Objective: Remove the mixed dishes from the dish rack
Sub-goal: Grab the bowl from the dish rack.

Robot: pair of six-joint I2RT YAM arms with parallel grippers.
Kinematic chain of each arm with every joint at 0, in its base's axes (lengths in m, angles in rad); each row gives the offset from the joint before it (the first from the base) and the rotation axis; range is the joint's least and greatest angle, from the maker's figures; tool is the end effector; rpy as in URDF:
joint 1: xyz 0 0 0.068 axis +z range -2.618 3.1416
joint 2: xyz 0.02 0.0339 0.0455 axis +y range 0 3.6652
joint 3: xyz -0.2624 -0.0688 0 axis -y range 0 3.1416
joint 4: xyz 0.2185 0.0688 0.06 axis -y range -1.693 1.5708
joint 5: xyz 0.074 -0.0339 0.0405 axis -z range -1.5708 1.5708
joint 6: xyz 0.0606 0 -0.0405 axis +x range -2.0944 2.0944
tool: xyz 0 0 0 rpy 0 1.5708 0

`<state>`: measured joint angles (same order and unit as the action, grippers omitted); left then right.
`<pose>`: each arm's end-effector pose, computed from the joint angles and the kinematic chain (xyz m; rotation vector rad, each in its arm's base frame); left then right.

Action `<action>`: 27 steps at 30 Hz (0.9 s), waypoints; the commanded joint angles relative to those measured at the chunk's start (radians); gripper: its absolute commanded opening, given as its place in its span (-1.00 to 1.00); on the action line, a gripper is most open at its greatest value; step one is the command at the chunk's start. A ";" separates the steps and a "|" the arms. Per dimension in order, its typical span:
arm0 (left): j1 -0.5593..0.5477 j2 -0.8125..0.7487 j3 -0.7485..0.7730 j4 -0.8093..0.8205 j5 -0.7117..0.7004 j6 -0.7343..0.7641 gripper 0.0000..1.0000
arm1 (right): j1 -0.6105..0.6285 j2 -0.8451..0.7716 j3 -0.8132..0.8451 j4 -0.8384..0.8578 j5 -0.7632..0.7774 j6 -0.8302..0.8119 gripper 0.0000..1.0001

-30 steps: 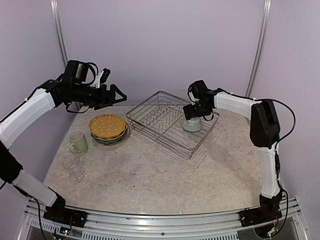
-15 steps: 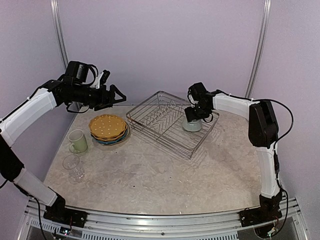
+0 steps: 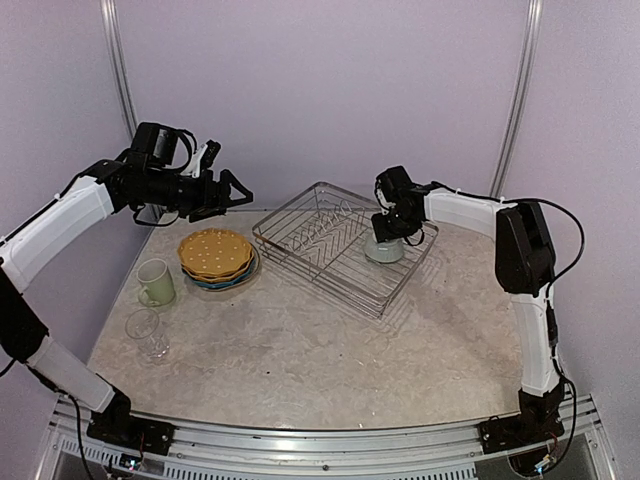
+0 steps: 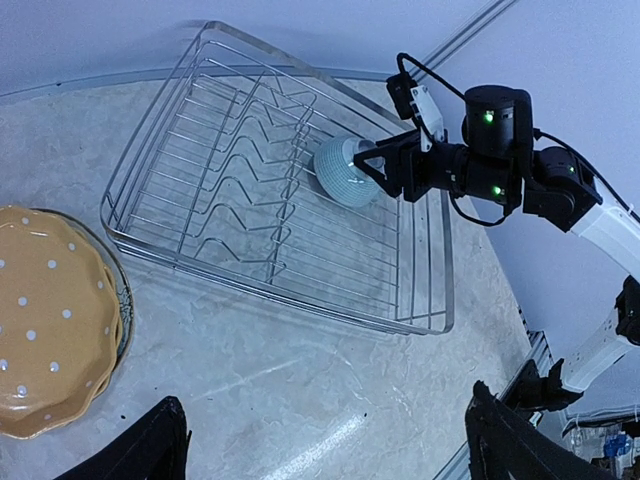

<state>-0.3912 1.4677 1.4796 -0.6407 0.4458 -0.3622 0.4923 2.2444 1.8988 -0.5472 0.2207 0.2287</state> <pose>0.2811 -0.1442 0.3614 0.2940 2.2590 -0.9009 0.4408 0.2214 0.1973 -0.2255 2.4242 0.0504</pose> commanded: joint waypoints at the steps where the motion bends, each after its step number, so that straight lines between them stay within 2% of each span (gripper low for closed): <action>1: 0.006 0.014 -0.017 -0.007 0.016 -0.004 0.83 | -0.006 0.023 -0.030 0.005 -0.011 0.003 -0.06; 10: 0.004 0.013 -0.016 -0.008 0.018 -0.006 0.83 | -0.006 -0.073 -0.114 0.085 -0.009 0.015 -0.47; 27: -0.001 0.017 -0.018 -0.005 0.035 -0.018 0.83 | -0.008 -0.266 -0.368 0.398 -0.140 0.133 -0.95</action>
<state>-0.3912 1.4734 1.4796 -0.6403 0.4652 -0.3737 0.4923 2.0453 1.5520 -0.2760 0.1219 0.3138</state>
